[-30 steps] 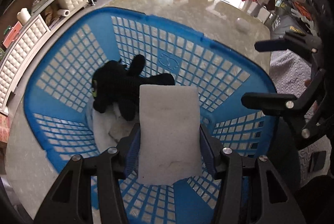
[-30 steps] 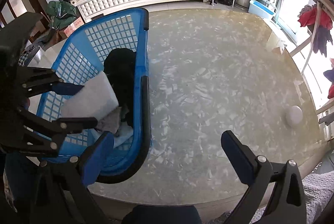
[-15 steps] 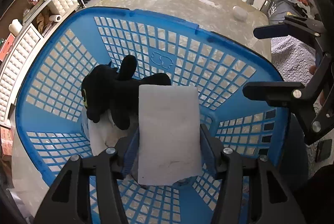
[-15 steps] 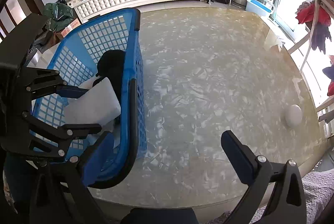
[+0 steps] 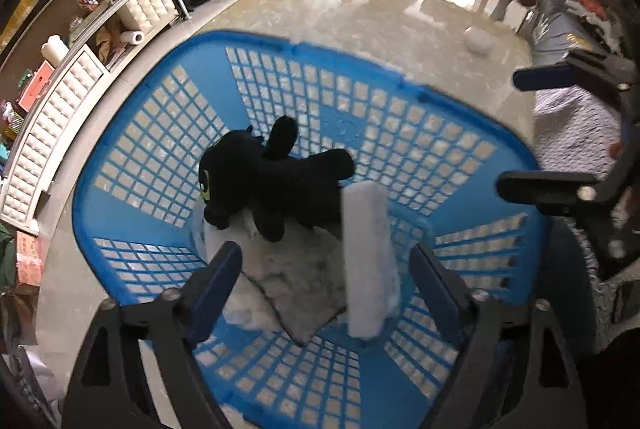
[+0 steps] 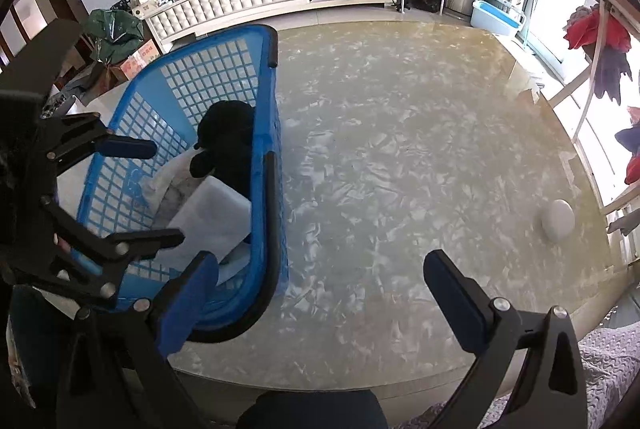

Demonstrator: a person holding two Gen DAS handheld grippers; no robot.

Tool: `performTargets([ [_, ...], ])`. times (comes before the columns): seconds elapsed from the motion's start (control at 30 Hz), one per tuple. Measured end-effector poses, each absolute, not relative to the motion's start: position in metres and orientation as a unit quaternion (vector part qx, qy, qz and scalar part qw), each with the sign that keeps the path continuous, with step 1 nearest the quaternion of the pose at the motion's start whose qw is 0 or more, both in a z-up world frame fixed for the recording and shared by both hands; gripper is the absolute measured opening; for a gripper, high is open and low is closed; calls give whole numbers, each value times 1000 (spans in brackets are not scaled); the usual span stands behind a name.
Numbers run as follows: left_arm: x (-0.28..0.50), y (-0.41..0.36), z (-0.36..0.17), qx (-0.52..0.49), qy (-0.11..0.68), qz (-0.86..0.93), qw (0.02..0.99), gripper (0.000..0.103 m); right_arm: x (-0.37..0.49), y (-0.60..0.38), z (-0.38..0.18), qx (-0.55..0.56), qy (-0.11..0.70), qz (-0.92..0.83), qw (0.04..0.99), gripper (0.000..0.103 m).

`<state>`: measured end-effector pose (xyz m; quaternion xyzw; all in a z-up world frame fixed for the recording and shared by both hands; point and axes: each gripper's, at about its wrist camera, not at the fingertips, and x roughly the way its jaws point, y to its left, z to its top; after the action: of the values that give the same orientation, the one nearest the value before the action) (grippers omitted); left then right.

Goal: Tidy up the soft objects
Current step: 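Lower the foam block into the basket and open the left tool, then move the right tool to the white quilted pillow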

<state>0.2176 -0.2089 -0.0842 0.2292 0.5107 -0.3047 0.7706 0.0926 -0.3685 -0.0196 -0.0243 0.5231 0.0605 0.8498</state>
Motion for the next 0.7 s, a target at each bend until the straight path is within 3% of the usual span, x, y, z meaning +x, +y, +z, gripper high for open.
performTargets([
  [0.2, 192, -202, -57, 247, 478, -288, 792, 103, 80, -352, -6, -29, 512, 66, 856, 103],
  [0.7, 141, -131, 2, 183, 418, -274, 847, 103, 52, -284, 23, -73, 490, 89, 864, 103],
])
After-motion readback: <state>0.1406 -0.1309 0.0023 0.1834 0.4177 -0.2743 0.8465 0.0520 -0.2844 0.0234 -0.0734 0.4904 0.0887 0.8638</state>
